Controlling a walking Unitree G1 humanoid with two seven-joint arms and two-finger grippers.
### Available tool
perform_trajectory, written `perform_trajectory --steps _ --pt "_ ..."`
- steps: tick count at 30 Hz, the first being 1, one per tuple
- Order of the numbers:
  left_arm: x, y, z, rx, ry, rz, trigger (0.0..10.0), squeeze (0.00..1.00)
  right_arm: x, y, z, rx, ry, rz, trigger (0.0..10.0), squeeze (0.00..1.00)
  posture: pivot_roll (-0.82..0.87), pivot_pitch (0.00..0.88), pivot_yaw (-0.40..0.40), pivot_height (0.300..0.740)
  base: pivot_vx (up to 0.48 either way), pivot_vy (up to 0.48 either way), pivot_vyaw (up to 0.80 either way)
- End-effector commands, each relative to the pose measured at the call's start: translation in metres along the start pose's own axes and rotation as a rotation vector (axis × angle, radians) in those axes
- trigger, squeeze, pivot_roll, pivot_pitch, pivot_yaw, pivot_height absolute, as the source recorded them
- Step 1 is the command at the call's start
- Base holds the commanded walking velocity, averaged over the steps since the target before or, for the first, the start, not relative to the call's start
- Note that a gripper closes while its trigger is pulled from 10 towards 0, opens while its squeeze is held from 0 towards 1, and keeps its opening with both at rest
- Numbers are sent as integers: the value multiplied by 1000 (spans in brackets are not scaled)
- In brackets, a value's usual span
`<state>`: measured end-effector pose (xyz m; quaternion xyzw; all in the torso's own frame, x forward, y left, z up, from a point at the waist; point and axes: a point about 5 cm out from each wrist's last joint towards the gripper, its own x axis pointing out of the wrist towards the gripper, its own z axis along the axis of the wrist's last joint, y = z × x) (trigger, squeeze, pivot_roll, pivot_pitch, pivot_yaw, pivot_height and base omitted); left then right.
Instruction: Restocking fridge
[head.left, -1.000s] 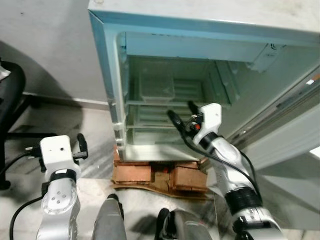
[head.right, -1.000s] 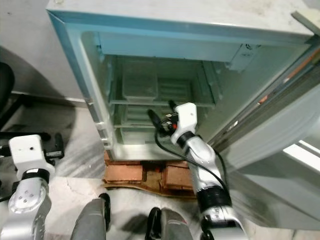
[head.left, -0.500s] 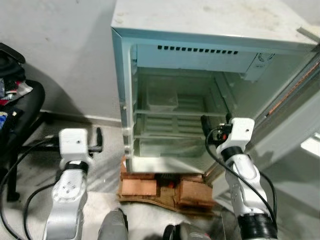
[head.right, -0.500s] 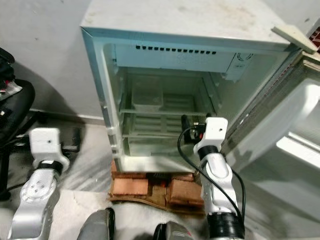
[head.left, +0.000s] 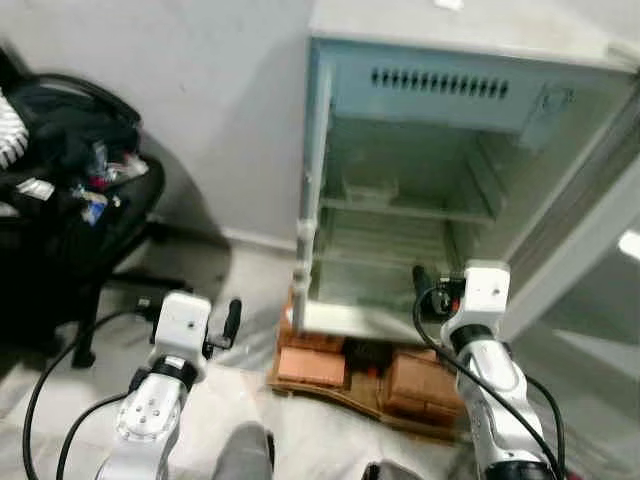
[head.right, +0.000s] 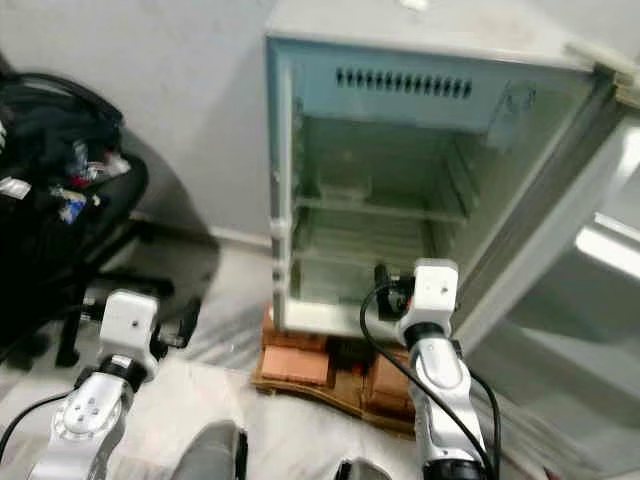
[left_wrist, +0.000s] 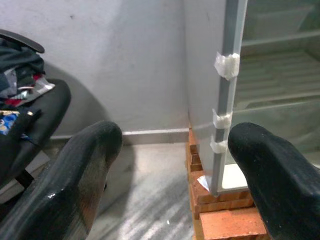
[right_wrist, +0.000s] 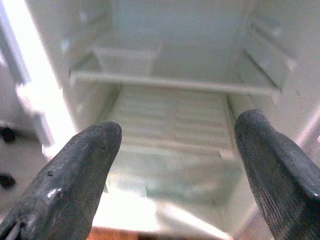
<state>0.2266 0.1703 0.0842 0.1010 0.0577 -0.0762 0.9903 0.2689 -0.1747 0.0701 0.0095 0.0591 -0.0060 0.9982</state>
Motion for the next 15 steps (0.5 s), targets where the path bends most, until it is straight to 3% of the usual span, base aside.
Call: perform_trajectory --steps 1,5,9,15 --pt "3 1 8 -15 -33 25 10000 0 0 0 4 -46 -3 13 10000 0 118 49 -77 740 -341 0 0" --pt "4 -1 8 -35 -34 46 10000 0 2 4 11 50 -32 39 10000 0 107 58 -71 740 -335 0 0" --pt "9 -3 12 -46 -52 57 10000 0 7 2 22 75 -86 25 10000 0 107 64 -74 740 -297 0 0" --pt "13 -1 19 -32 -79 71 10000 0 10 -1 21 97 -68 0 10000 0 119 63 -87 740 0 0 -206"
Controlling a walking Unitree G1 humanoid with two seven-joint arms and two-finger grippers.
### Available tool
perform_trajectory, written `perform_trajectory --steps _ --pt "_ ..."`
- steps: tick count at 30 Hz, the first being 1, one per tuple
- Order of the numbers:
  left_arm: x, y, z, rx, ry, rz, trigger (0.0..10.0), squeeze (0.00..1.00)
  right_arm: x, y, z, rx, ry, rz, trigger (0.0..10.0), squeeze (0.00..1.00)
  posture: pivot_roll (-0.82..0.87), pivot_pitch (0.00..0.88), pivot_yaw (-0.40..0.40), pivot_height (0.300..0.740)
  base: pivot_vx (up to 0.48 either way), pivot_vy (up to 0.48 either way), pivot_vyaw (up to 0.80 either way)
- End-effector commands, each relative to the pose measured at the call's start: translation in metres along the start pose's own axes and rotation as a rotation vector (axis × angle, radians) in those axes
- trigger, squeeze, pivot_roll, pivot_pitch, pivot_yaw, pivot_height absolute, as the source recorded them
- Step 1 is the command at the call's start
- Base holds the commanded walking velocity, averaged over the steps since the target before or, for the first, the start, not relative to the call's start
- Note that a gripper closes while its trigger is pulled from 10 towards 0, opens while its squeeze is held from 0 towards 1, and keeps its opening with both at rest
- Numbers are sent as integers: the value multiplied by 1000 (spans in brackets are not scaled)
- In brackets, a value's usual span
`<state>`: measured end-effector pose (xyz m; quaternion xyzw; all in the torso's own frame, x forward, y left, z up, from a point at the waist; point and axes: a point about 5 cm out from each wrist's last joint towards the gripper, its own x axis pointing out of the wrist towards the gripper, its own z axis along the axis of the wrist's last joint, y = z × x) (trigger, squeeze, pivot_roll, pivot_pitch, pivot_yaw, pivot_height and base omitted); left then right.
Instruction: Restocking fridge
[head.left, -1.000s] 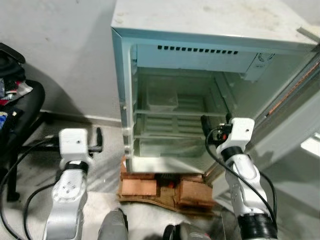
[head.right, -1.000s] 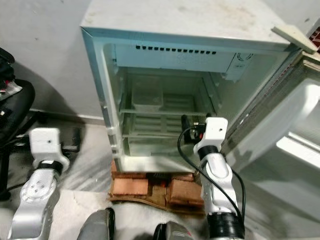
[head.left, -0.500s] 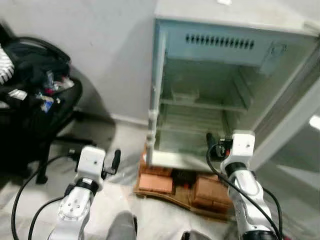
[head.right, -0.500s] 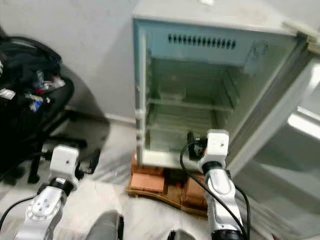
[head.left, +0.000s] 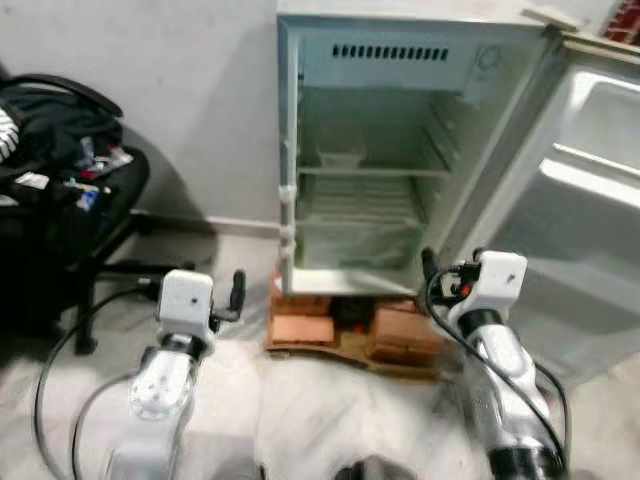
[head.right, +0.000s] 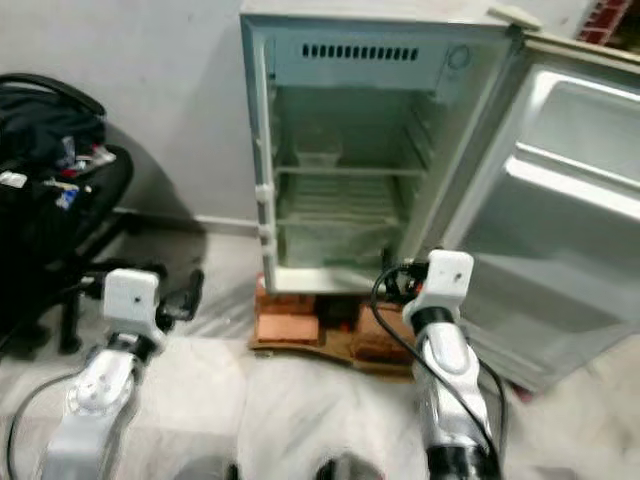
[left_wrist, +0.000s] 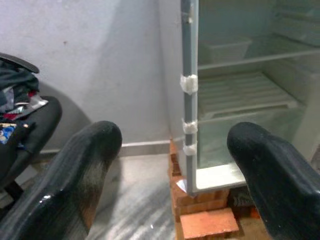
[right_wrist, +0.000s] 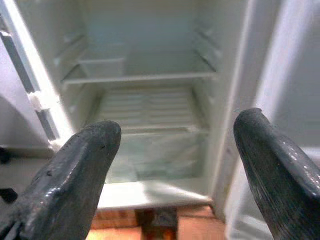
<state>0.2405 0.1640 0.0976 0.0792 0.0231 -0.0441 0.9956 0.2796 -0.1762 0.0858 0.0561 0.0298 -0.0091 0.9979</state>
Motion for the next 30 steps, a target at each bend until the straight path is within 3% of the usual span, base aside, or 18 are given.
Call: perform_trajectory --steps 1,10,22,25,30 --pt "2 1 4 24 -21 2 10000 0 2 1 2 13 -1 0 10000 0 121 62 -91 740 0 0 -406" --pt "6 3 7 23 -30 9 10000 0 8 6 5 22 -10 14 10000 0 122 55 -88 740 0 -66 -45" --pt "5 -4 3 8 -19 -14 10000 0 8 4 3 20 1 23 10000 0 110 58 -88 740 0 -459 0" --pt "5 -5 3 9 -18 -18 10000 0 8 7 2 72 14 71 10000 0 109 60 -89 740 0 -480 0" --pt "4 -5 1 18 -8 -18 10000 0 5 10 -4 82 51 120 10000 0 108 66 -91 740 0 -480 0"
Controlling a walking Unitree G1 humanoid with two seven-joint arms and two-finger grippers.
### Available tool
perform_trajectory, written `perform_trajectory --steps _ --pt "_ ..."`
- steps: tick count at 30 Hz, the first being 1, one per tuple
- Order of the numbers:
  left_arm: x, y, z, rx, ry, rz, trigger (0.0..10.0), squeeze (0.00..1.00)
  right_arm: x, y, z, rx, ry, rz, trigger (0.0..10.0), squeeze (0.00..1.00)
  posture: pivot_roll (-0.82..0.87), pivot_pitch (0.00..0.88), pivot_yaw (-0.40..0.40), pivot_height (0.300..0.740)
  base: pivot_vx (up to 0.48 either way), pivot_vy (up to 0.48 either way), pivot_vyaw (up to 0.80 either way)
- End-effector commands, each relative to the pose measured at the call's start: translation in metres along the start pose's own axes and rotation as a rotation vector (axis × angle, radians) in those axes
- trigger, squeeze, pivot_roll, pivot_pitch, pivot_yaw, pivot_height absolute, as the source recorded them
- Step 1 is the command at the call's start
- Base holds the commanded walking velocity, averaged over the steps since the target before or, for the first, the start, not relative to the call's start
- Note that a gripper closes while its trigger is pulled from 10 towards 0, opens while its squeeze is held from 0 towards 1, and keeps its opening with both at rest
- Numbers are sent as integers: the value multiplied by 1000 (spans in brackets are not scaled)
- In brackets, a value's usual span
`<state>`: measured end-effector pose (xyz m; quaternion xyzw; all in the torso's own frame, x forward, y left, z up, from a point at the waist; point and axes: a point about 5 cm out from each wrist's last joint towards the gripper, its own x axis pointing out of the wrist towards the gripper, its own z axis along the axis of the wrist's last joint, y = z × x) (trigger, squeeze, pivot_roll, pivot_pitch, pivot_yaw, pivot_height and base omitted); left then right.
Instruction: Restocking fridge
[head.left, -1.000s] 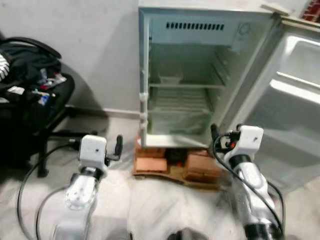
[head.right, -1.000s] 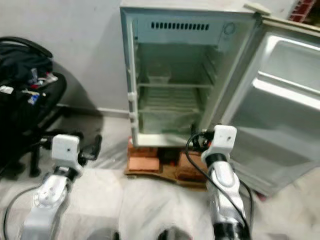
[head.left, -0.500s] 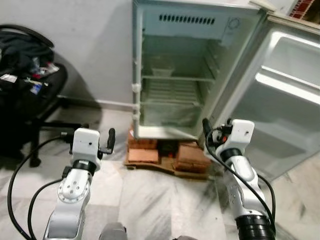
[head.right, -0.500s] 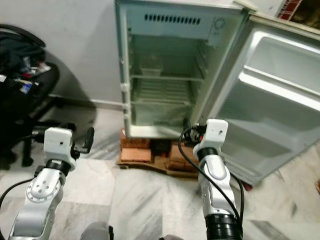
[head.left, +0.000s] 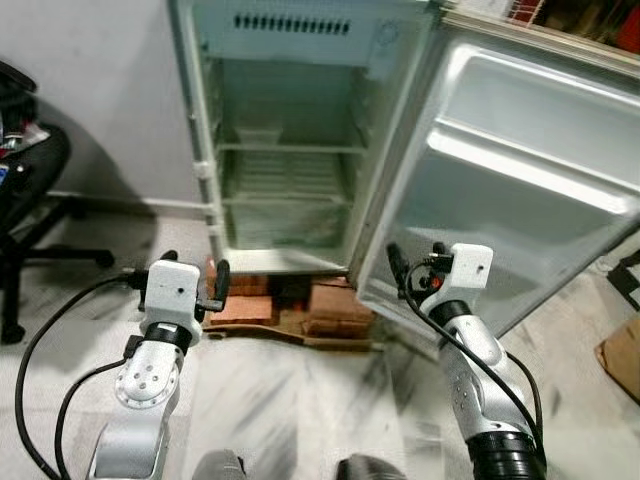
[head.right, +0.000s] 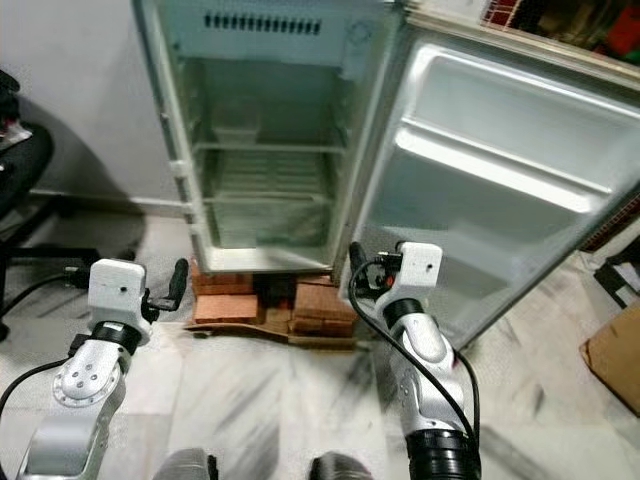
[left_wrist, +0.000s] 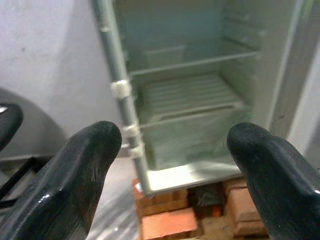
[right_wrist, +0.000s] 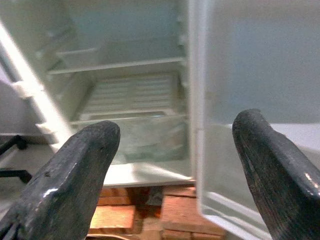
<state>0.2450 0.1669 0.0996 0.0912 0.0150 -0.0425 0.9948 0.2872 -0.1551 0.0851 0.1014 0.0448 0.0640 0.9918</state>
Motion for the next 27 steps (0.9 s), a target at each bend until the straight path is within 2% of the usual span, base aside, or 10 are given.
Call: perform_trajectory --steps 1,17,21,27 --pt "0 -8 -1 -7 6 -23 10000 0 -4 -10 0 -3 11 -27 10000 0 108 66 -91 740 0 -480 0" --pt "5 -8 0 11 17 0 10000 0 -3 -7 2 7 -6 23 10000 0 107 67 -90 740 0 -480 0" --pt "5 -8 -1 15 21 5 10000 0 -4 -1 0 6 3 93 10000 0 107 64 -90 740 0 -476 0" --pt "7 -7 0 20 21 10 10000 0 -3 4 2 3 -14 117 10000 0 110 63 -91 740 0 -447 771"
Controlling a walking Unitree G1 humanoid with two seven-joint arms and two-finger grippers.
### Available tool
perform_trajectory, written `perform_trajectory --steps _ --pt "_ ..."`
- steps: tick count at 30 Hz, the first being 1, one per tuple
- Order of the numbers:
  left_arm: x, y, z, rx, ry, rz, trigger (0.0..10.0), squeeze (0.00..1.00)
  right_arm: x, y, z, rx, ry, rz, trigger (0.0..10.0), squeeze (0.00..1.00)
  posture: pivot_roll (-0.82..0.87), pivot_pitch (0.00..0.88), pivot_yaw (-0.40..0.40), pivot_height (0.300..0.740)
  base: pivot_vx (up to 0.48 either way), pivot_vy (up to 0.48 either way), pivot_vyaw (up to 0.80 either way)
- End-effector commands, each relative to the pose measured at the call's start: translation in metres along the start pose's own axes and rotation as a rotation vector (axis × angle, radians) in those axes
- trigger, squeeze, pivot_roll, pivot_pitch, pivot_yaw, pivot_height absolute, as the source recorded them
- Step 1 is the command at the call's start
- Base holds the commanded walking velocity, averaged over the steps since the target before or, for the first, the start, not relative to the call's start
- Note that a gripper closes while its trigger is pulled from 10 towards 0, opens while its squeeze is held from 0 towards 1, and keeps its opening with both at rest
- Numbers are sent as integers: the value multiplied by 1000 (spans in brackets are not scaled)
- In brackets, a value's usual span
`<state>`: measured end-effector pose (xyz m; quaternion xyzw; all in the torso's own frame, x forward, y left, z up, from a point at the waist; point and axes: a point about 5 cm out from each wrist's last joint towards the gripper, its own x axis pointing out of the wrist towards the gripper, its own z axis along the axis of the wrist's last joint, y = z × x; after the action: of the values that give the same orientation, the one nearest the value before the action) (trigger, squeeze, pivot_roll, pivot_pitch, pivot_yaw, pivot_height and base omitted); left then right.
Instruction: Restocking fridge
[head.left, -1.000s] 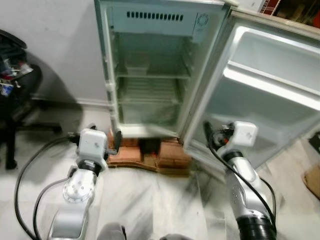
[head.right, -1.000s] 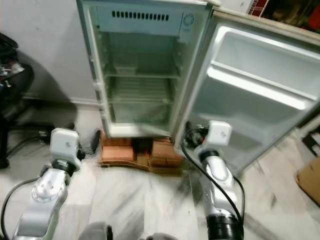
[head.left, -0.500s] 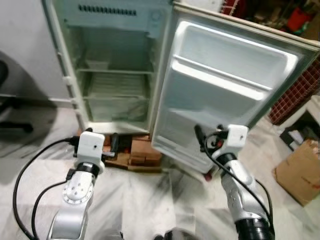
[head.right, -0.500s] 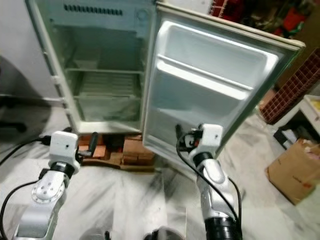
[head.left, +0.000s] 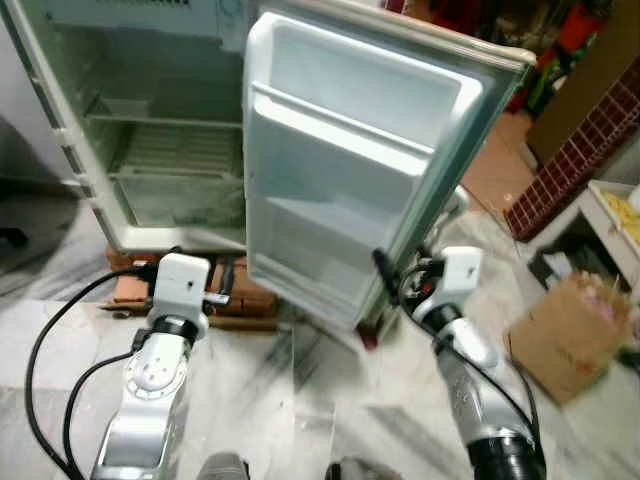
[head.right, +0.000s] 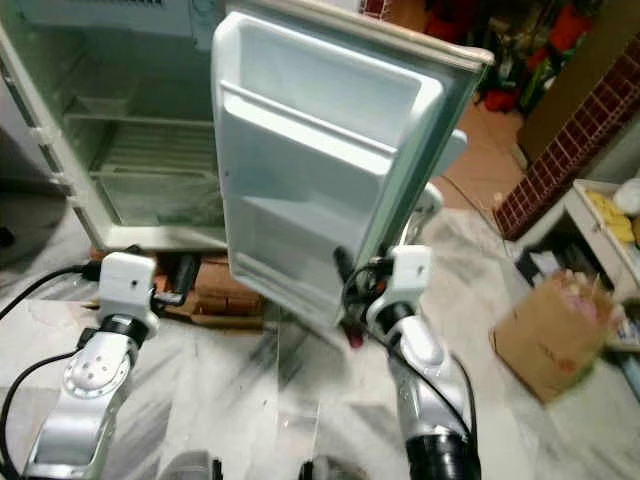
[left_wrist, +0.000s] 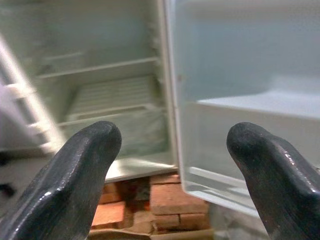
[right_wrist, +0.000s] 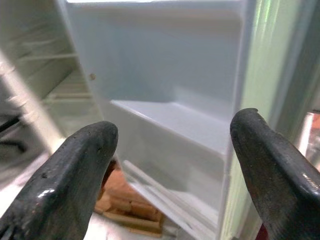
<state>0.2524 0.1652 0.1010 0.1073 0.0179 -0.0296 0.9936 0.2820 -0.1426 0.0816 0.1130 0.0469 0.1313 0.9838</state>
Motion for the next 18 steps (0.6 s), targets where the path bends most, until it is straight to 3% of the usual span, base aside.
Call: perform_trajectory --steps 1,7,13,18 --pt "-1 -7 -2 -12 11 -16 10000 0 -1 -8 9 -18 -31 -18 10000 0 110 63 -91 740 0 -442 800" --pt "-2 -5 -4 -10 23 -8 10000 0 0 -9 11 -39 -44 -13 10000 0 111 64 -89 740 0 -437 369" --pt "-2 -3 -4 -6 29 13 10000 0 2 -6 13 -60 -55 4 10000 0 112 64 -87 740 333 -334 799" --pt "-2 -1 -5 -15 36 29 10000 0 3 -6 13 -56 -62 -1 10000 0 114 66 -88 740 454 0 789"
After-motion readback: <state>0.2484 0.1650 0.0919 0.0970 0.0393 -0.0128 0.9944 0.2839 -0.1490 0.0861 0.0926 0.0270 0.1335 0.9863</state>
